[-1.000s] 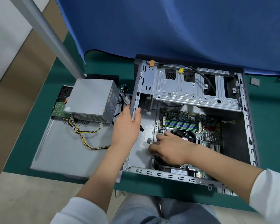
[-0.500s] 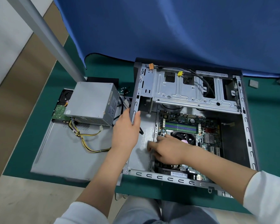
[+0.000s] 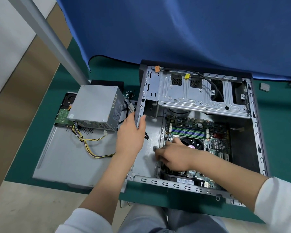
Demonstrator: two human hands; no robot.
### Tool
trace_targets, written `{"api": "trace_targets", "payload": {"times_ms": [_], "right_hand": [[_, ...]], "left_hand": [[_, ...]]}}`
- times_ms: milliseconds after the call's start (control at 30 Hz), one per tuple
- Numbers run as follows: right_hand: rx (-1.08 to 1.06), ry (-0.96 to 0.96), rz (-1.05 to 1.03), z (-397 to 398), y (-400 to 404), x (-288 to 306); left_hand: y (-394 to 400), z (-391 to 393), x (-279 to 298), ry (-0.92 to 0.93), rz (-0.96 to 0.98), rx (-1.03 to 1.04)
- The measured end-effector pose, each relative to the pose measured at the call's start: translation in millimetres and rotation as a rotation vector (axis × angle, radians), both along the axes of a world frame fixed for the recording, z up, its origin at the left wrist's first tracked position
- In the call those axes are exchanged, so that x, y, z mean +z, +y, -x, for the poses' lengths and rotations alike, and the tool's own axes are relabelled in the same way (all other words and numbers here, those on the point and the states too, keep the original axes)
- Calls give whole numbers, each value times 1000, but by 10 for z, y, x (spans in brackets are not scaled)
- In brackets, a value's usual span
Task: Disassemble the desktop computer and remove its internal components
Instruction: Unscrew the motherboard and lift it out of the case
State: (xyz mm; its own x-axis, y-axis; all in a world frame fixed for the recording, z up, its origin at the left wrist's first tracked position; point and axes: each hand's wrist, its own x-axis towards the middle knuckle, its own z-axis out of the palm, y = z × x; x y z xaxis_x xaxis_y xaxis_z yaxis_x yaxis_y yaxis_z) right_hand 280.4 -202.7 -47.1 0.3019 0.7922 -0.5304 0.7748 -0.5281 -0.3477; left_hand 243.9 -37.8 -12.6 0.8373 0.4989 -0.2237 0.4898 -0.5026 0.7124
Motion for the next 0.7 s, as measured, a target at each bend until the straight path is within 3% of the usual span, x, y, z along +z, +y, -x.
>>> {"api": "trace_targets", "payload": {"times_ms": [300, 467, 700], "right_hand": [[42, -96, 55, -21, 22, 6], [15, -32, -24, -4, -10, 9], [11, -65, 30, -29, -15, -21]], "left_hand": [[-6, 1, 5, 4, -16, 0], [-4, -3, 8, 14, -26, -2], [-7, -6, -4, 26, -53, 4]]}}
